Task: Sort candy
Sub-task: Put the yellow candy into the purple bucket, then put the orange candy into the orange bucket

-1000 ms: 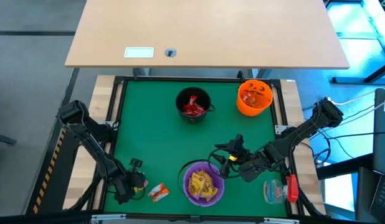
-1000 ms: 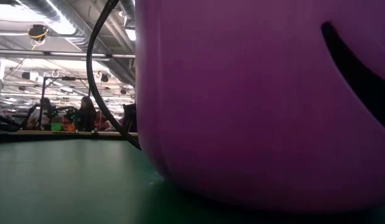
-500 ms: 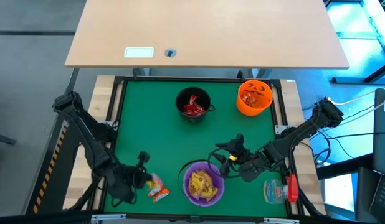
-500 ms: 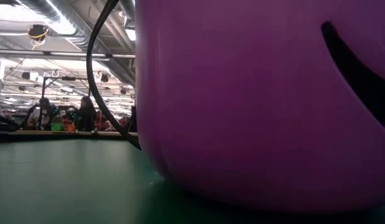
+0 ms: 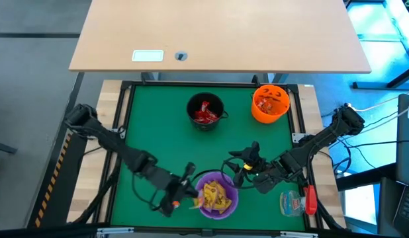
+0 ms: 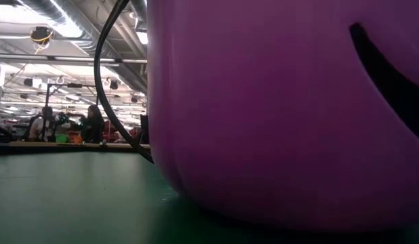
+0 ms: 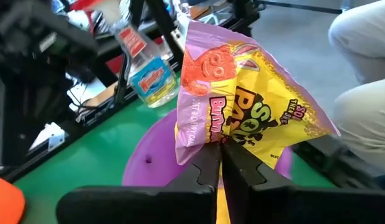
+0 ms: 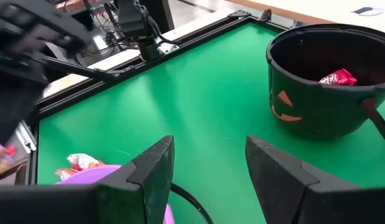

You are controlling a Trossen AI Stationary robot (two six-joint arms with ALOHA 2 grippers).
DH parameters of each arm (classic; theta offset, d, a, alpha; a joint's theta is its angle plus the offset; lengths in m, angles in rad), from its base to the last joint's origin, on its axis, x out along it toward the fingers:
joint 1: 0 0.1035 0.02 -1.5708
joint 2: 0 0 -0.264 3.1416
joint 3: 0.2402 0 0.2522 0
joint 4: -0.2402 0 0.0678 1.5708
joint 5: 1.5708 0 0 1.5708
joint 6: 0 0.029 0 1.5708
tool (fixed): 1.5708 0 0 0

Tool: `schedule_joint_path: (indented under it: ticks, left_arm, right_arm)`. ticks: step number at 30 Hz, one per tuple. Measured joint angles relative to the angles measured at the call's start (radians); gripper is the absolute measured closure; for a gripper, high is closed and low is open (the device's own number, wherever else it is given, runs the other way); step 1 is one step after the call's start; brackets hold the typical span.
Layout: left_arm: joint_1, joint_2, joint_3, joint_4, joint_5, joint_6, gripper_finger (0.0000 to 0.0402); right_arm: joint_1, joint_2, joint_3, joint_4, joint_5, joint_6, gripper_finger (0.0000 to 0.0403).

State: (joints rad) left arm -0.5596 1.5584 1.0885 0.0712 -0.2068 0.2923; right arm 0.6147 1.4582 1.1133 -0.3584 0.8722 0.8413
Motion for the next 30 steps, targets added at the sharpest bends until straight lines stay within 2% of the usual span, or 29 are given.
schedule_joint_path:
  ticks: [7,13,17,21,24,30]
  left_arm:
    - [0.113,0.100,-0.001,0.087,0.128,-0.008,0.0387]
    - [0.134,0.131,-0.001,0.097,0.166,-0.023,0.0305]
    - [0.134,0.127,-0.001,0.097,0.141,-0.022,0.0242]
    - [0.125,0.105,-0.001,0.076,0.118,-0.019,0.0200]
    - [0.095,0.047,-0.001,0.045,0.067,-0.016,0.0188]
    - [-0.023,-0.131,0.000,-0.073,-0.082,0.023,0.0194]
  right_arm:
    - [0.000,0.000,0.000,-0.003,0.000,0.000,0.0205]
    - [0.000,0.000,0.000,-0.008,0.001,0.000,0.0205]
    - [0.000,0.000,0.000,-0.008,0.002,0.000,0.0205]
    - [0.000,0.000,0.000,-0.006,0.003,0.001,0.0205]
    - [0.000,0.000,0.000,-0.006,0.001,0.001,0.0205]
    - [0.000,0.000,0.000,-0.011,0.008,0.002,0.0205]
